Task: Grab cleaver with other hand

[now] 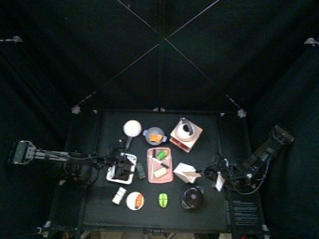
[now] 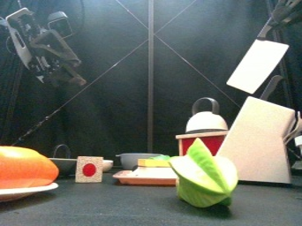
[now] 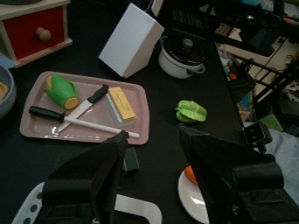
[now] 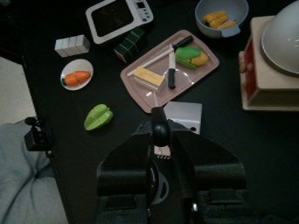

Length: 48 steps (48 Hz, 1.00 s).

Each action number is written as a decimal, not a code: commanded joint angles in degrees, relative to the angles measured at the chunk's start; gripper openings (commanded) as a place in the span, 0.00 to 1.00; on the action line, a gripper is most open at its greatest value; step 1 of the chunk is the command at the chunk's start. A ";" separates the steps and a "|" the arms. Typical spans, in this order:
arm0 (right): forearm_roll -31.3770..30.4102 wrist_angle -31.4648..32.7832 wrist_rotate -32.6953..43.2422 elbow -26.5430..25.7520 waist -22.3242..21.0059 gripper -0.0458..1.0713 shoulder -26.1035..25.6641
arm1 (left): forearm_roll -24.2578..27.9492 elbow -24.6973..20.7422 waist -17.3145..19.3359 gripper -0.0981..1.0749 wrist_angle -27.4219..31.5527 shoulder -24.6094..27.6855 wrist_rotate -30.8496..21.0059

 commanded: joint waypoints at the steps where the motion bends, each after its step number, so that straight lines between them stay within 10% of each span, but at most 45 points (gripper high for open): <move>1: -3.52 -5.45 0.09 0.53 -0.70 0.44 1.23 | 0.00 -0.70 0.09 0.82 -0.53 -0.09 0.18; 24: -14.50 -37.18 0.26 2.46 -18.54 0.44 13.80 | 1.05 -2.20 -2.90 0.82 -10.63 3.25 11.69; 48: -18.98 -46.41 0.26 -6.06 -20.57 0.44 26.63 | -22.15 -6.86 -12.22 0.82 -13.45 13.71 42.54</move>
